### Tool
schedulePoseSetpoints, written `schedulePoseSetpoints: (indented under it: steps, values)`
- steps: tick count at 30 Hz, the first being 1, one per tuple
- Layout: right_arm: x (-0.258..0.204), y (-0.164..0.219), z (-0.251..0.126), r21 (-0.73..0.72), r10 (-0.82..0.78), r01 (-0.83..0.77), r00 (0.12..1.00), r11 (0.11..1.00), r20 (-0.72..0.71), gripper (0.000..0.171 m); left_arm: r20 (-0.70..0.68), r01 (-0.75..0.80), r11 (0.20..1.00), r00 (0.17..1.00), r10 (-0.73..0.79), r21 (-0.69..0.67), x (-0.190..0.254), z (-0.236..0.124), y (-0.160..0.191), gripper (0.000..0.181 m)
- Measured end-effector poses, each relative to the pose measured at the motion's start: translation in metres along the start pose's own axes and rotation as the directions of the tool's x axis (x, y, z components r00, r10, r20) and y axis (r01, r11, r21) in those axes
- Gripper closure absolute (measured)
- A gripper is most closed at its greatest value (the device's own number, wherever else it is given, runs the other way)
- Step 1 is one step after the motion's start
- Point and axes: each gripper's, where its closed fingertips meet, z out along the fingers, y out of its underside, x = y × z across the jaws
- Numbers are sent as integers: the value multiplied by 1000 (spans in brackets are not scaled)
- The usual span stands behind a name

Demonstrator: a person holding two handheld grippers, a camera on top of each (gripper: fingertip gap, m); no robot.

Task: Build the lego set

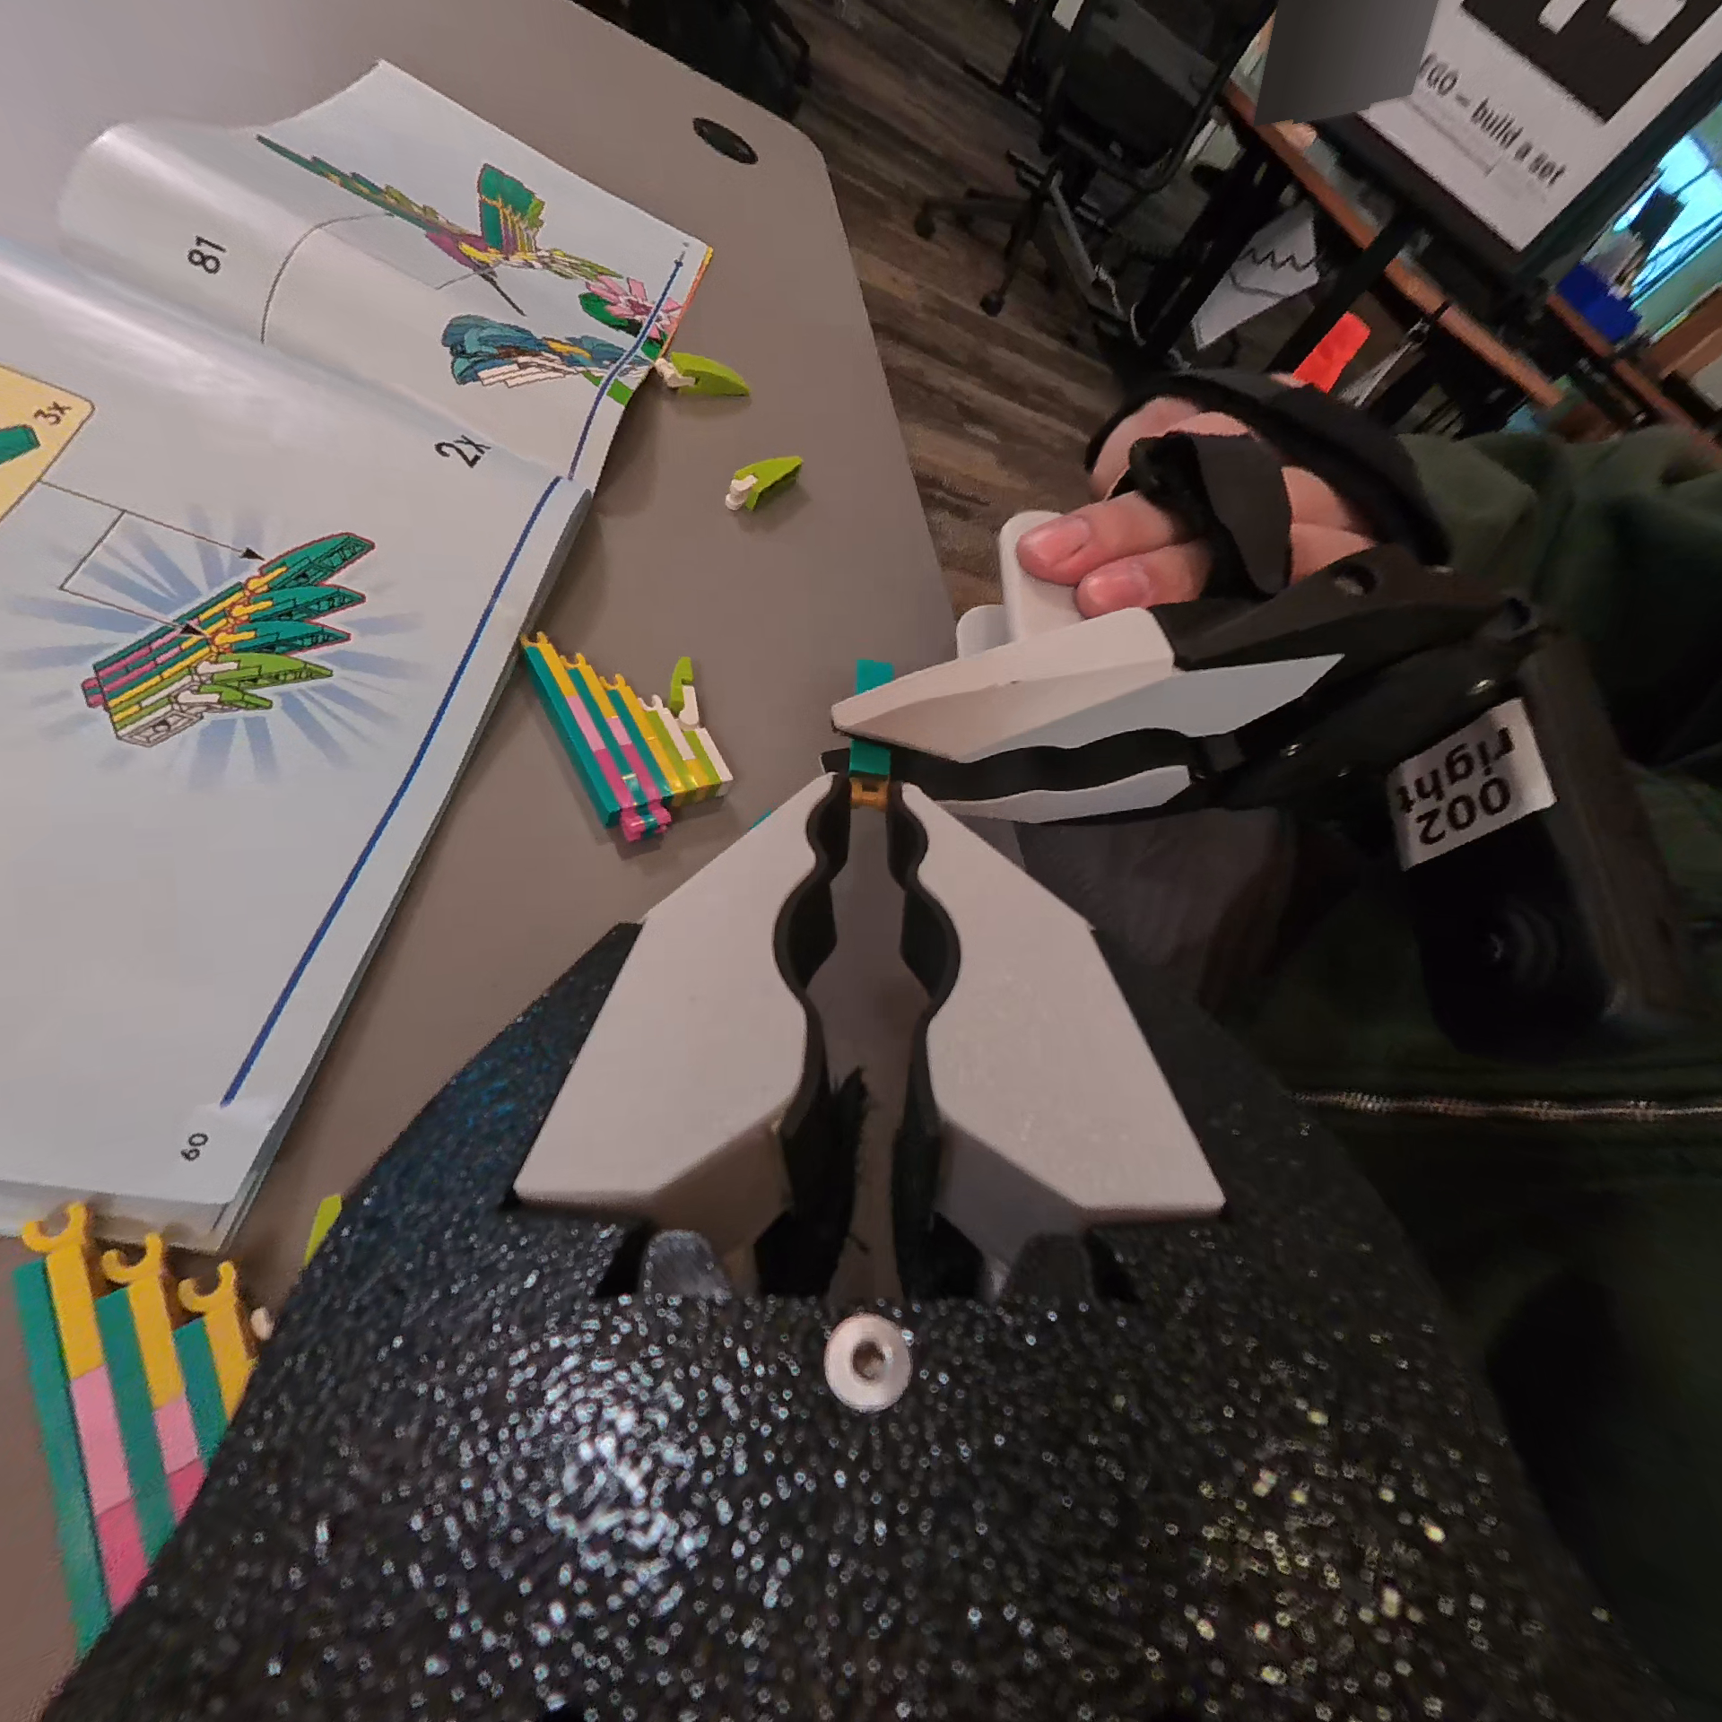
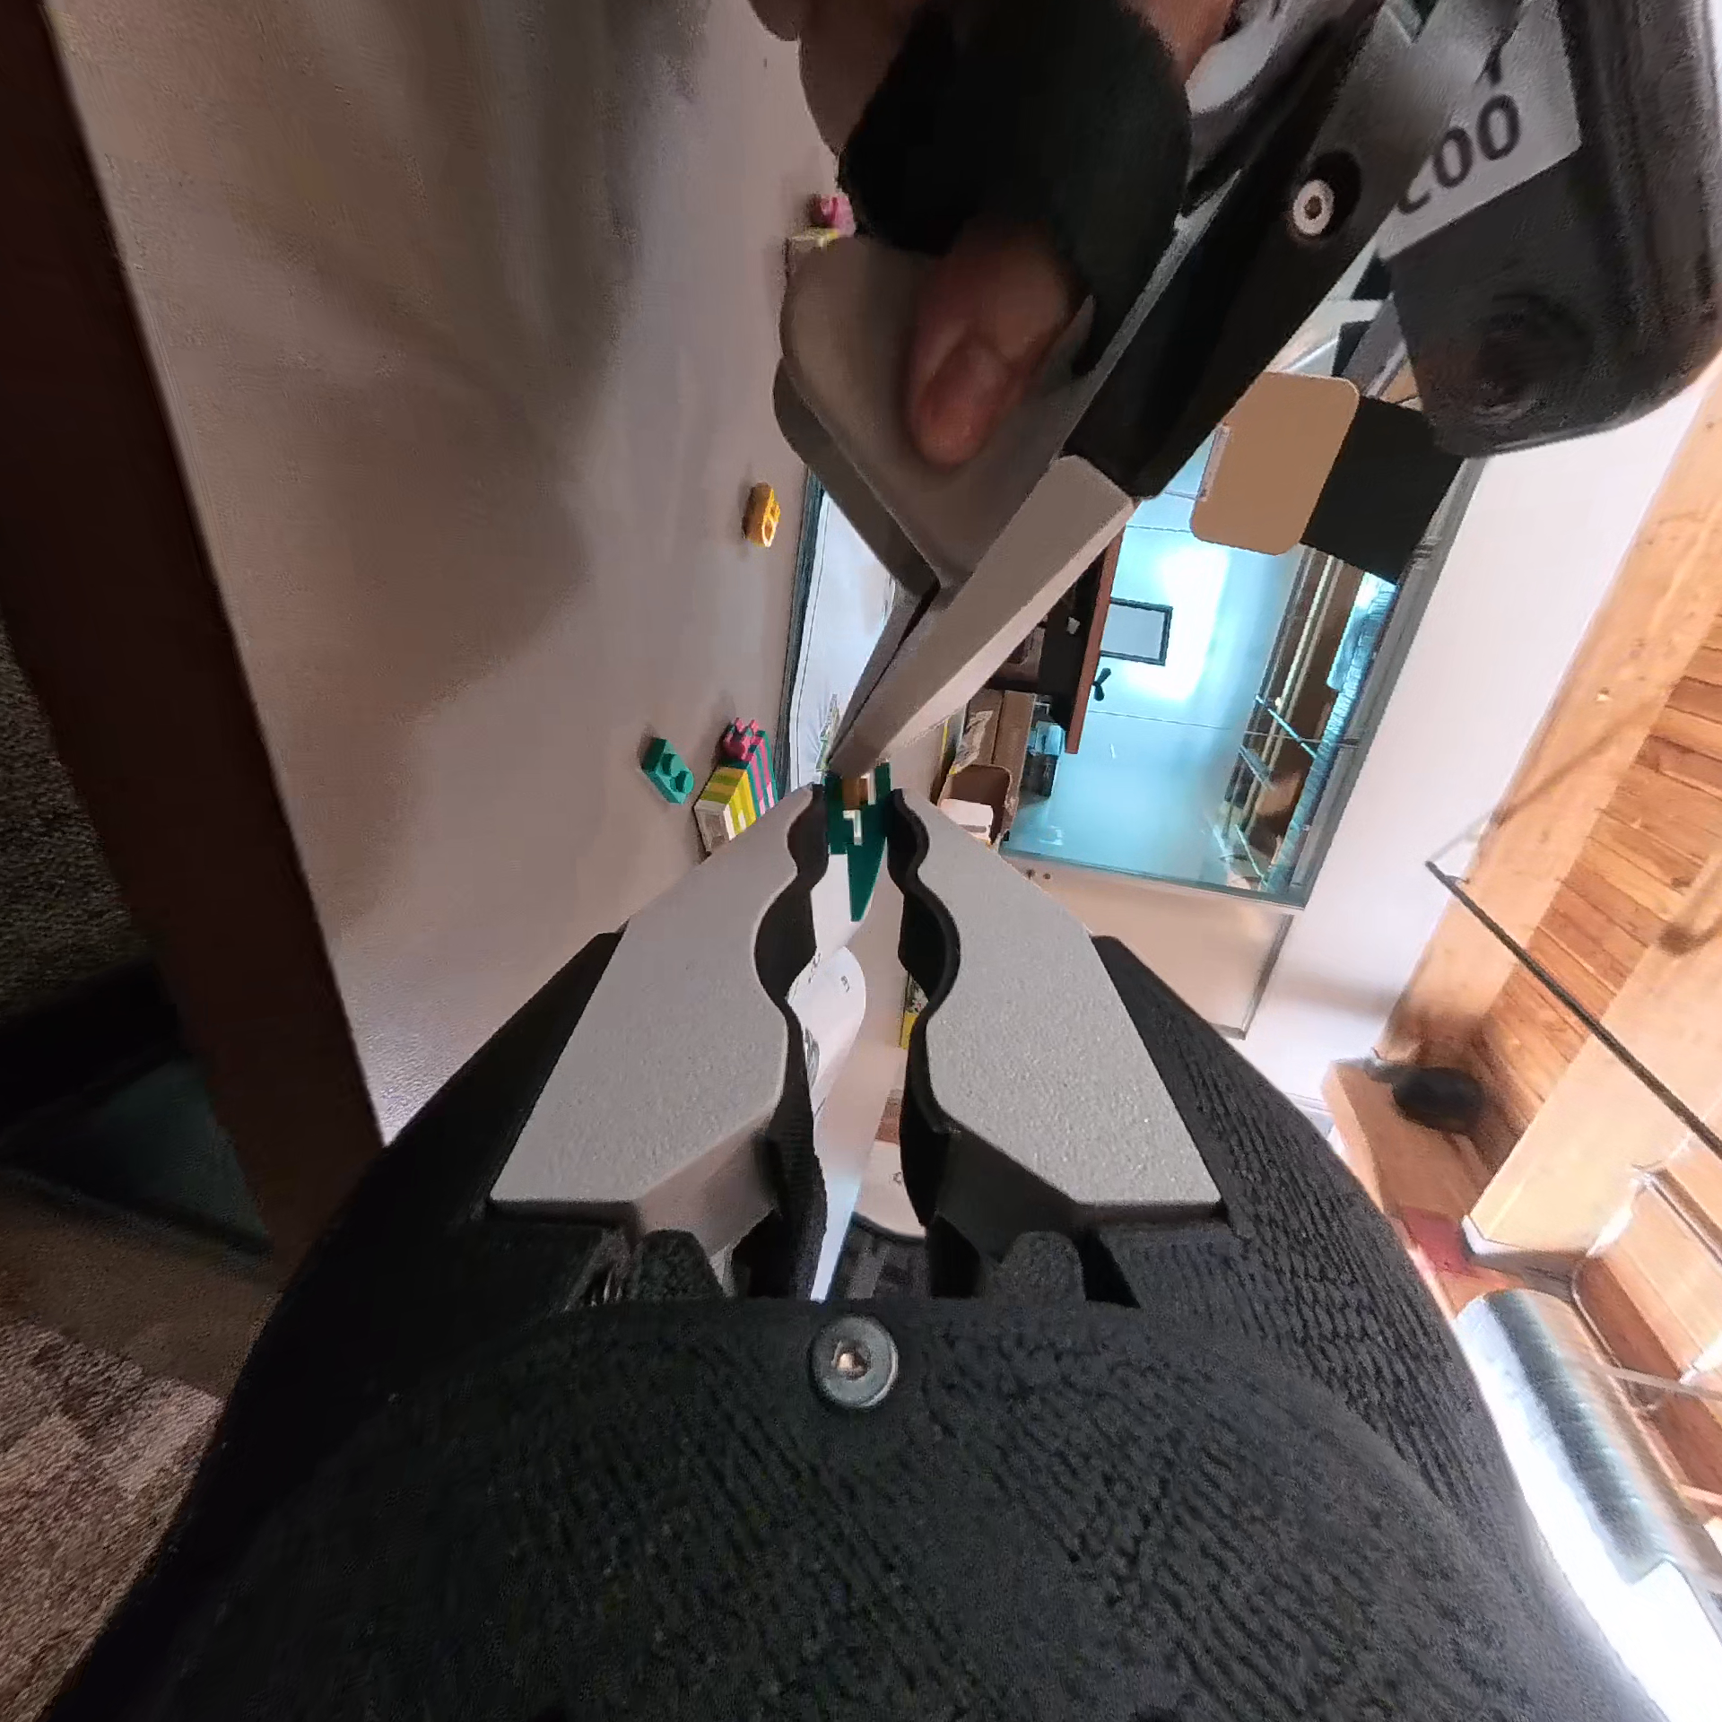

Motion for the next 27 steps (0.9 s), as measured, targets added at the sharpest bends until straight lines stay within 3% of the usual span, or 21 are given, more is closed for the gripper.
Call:
schedulePoseSetpoints:
  steps: [1, 12, 27]
  values:
    - [2, 1, 1, -3, -1, 1, 1000, 1000, -16, 160, -7, 17, 1000, 1000, -17, 18, 0, -1, -2, 176]
    - [9, 3, 5, -60, -84, 78, 992, 995, -95, 159, 12, 64, 994, 998, -65, 83, -5, -3, -9, 176]
    - [6, 0, 1, 54, -8, 11, 999, 998, -47, 159, -4, 27, 999, 1000, -27, 45, -1, -3, -6, 176]
